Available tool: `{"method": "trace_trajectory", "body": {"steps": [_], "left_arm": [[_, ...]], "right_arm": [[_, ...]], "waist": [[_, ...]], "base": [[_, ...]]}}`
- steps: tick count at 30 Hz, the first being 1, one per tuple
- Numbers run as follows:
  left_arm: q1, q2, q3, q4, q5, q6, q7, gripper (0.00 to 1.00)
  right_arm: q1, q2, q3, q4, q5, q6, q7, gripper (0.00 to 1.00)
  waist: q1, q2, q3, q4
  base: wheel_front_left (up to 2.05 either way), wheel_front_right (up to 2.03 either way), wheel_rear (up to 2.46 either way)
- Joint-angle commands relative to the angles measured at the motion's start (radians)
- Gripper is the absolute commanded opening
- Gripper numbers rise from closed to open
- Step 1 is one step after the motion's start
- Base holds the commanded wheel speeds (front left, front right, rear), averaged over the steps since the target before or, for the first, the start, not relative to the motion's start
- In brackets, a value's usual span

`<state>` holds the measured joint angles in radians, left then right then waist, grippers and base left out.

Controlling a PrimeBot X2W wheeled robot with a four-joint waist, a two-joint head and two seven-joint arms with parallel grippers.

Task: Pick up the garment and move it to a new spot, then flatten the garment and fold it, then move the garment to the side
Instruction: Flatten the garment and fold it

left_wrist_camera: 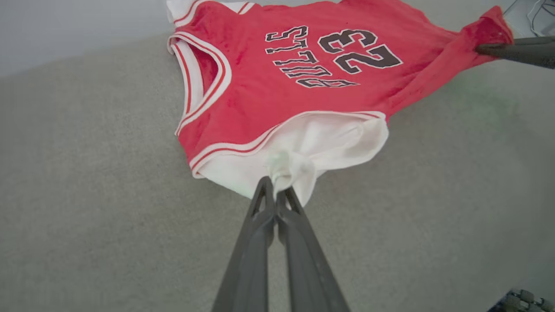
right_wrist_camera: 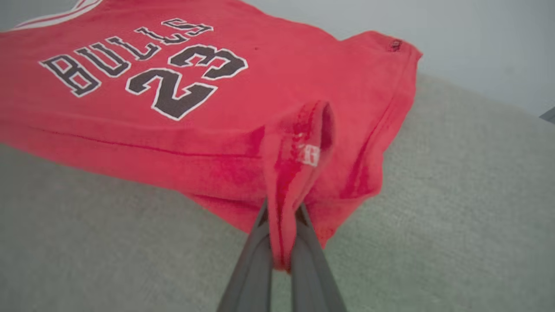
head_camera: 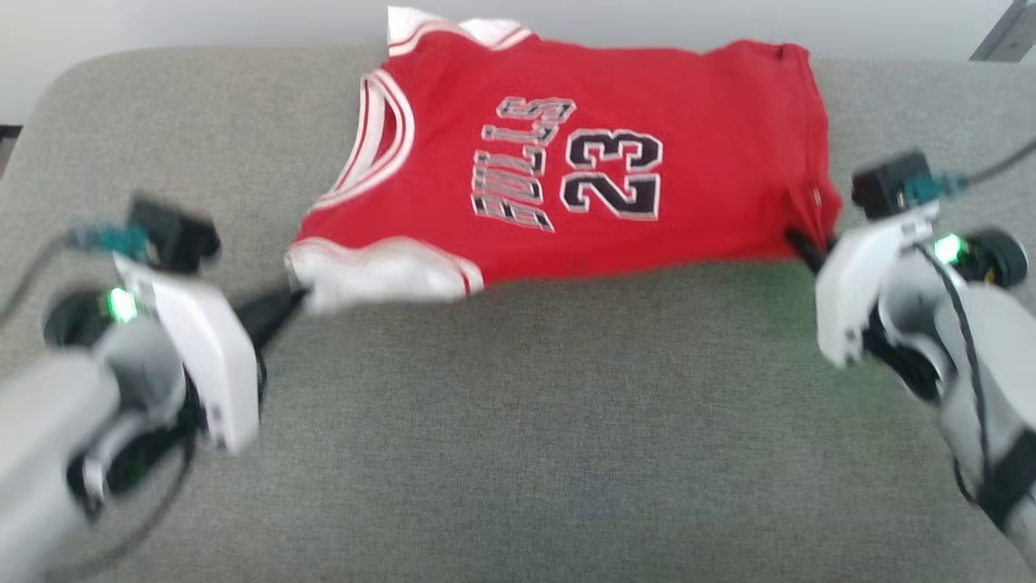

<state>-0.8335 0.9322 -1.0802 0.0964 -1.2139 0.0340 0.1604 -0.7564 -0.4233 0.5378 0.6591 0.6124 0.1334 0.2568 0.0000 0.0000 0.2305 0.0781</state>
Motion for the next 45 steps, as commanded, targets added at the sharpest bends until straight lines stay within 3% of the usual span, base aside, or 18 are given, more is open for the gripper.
{"method": "trace_trajectory", "body": {"steps": [1, 5, 10, 17, 20, 24, 30, 34, 38, 45], "left_arm": [[0.061, 0.032, -0.009, -0.071, -0.027, 0.045, 0.003, 0.0], [0.182, 0.087, -0.033, -0.227, -0.077, 0.14, -0.013, 0.0], [0.298, 0.116, -0.073, -0.344, -0.125, 0.217, -0.025, 0.0], [0.389, 0.124, -0.118, -0.432, -0.157, 0.28, -0.012, 0.0], [0.402, 0.129, -0.125, -0.446, -0.163, 0.291, -0.003, 0.0], [0.348, 0.177, -0.088, -0.449, -0.145, 0.293, -0.002, 0.0], [0.208, 0.271, -0.012, -0.443, -0.061, 0.258, 0.024, 0.0], [0.082, 0.277, 0.033, -0.391, 0.036, 0.208, 0.053, 0.0], [-0.043, 0.227, 0.051, -0.282, 0.114, 0.133, 0.103, 0.0], [-0.201, 0.07, 0.041, 0.001, 0.196, -0.011, 0.131, 0.0]], "right_arm": [[0.065, -0.04, 0.019, -0.06, 0.026, -0.005, 0.031, 0.0], [0.185, -0.122, 0.027, -0.202, 0.078, -0.005, 0.09, 0.0], [0.324, -0.213, 0.032, -0.373, 0.135, -0.005, 0.156, 0.0], [0.452, -0.306, 0.017, -0.524, 0.185, -0.004, 0.217, 0.0], [0.498, -0.319, -0.018, -0.569, 0.206, -0.004, 0.229, 0.0], [0.532, -0.297, -0.087, -0.598, 0.203, -0.004, 0.22, 0.0], [0.519, -0.224, -0.219, -0.624, 0.142, -0.004, 0.229, 0.0], [0.468, -0.163, -0.282, -0.63, 0.084, -0.004, 0.252, 0.0], [0.387, -0.104, -0.306, -0.614, 0.009, -0.004, 0.27, 0.0], [0.22, -0.021, -0.293, -0.505, -0.091, -0.004, 0.249, 0.0]], "waist": [[0.0, 0.0, -0.014, -0.001], [0.0, 0.0, -0.024, -0.002], [0.0, 0.0, -0.023, -0.002], [0.0, 0.0, -0.017, -0.008], [0.0, 0.0, -0.012, -0.014], [0.0, 0.0, -0.002, -0.025], [0.0, 0.0, 0.019, -0.05], [0.0, 0.0, 0.045, -0.071], [0.0, 0.0, 0.08, -0.091], [0.0, 0.0, 0.15, -0.124]], "base": [[0.0, 0.0, 0.0], [0.0, 0.0, 0.0], [0.0, 0.0, 0.0], [0.0, 0.0, 0.0], [0.0, 0.0, 0.0], [0.0, 0.0, 0.0], [0.0, 0.0, 0.0], [0.0, 0.0, 0.0], [0.0, 0.0, 0.0], [0.0, 0.0, 0.0]]}}
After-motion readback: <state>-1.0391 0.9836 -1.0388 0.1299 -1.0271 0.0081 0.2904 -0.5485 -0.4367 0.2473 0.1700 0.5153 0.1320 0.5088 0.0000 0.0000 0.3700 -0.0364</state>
